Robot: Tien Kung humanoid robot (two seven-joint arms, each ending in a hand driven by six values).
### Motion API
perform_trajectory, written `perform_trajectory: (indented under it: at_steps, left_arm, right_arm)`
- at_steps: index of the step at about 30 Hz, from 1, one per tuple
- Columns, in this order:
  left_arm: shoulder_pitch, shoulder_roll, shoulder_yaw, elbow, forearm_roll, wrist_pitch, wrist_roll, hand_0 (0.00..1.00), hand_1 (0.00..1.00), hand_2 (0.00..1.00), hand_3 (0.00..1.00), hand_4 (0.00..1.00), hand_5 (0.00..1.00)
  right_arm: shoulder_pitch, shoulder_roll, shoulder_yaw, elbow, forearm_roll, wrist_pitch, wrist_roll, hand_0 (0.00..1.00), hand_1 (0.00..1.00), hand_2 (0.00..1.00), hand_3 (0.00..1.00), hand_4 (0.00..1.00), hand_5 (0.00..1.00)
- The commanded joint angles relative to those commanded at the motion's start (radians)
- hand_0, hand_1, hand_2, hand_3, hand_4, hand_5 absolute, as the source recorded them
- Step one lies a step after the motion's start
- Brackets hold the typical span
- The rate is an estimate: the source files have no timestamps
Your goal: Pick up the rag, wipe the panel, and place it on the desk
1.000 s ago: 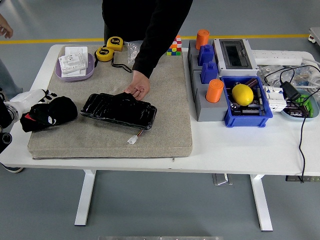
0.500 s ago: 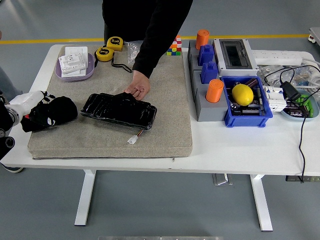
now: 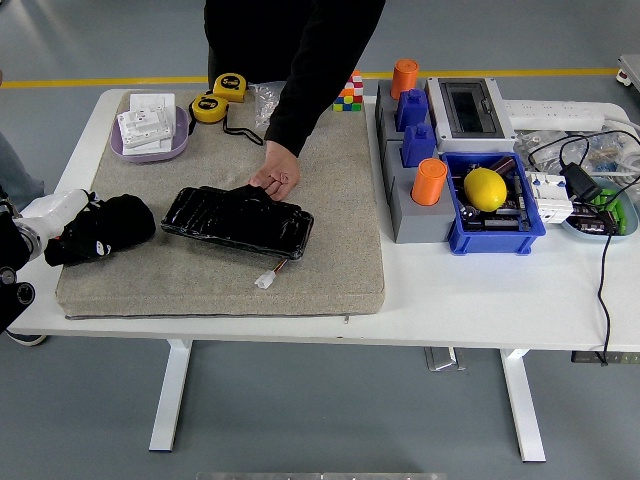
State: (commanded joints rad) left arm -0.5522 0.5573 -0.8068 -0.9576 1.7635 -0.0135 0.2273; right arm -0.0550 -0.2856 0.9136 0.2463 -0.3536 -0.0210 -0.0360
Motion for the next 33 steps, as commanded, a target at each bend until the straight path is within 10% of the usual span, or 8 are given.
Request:
perform_trajectory:
  at_steps: [33]
  left_arm:
    - [0.016, -0.020, 0.021, 0.029, -0.044, 0.099, -0.019, 0.346, 0.324, 0.433, 0.531, 0.600, 0.140]
  right_arm:
    - [0.000, 0.001, 0.047, -0.002, -0.018, 0.000, -0.002, 0.740, 0.710, 0.703, 0.598, 0.998, 0.523]
